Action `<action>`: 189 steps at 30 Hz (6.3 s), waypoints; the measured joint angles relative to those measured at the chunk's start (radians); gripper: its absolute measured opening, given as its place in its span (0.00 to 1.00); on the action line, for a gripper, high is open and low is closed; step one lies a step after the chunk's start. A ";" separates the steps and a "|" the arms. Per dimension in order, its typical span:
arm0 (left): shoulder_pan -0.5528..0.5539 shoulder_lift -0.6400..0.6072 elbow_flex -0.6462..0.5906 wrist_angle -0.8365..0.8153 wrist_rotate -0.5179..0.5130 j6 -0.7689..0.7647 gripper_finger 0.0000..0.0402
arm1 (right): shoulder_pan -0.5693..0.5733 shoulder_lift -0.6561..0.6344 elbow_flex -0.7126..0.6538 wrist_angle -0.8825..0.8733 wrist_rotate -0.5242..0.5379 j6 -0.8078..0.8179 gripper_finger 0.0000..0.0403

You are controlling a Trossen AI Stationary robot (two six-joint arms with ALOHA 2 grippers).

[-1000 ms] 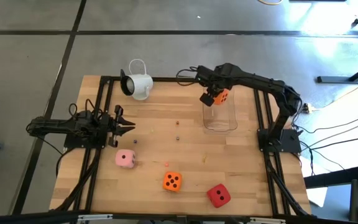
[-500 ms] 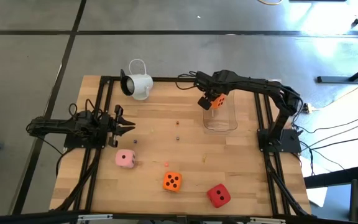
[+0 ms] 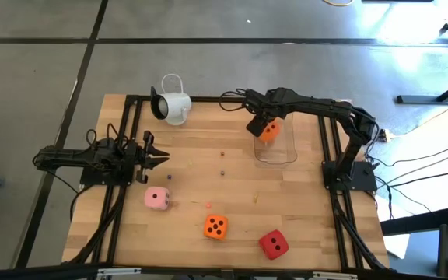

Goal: Pick & Place Dice
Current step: Put the large pink die into the transparent bin

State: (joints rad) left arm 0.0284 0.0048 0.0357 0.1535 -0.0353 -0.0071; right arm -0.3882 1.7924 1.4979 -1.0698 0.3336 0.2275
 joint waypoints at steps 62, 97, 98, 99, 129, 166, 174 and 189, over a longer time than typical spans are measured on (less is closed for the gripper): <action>0.000 0.772 0.713 -1.118 0.332 -0.479 0.30 | 0.418 -0.147 0.262 0.033 0.228 -0.030 0.47; 0.204 0.987 0.713 -1.240 0.554 -0.127 0.57 | 0.427 -0.147 0.262 0.033 0.227 -0.001 0.47; 0.212 0.990 0.713 -1.241 0.559 -0.120 0.58 | 0.430 -0.147 0.262 0.034 0.227 0.000 0.47; 0.217 0.995 0.713 -1.243 0.565 -0.112 0.58 | 0.433 -0.147 0.262 0.033 0.227 0.000 0.47; 0.059 1.043 0.558 -1.020 0.630 -0.297 0.58 | 0.456 -0.147 0.262 0.034 0.227 0.000 0.47; -0.108 1.090 0.554 -0.638 0.730 -0.666 0.09 | 0.625 -0.281 0.261 0.023 0.587 0.026 0.47; -0.108 0.923 0.555 -0.512 0.604 -0.714 0.08 | 0.683 -0.356 0.261 0.035 0.602 0.080 0.47; -0.105 0.924 0.557 -0.066 0.012 -0.261 0.08 | 0.713 -0.361 0.261 0.133 0.685 0.023 0.47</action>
State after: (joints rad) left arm -0.0769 0.9285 0.5930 0.0880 -0.0235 -0.2685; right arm 0.3248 1.4315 1.7592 -0.9365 1.0190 0.2502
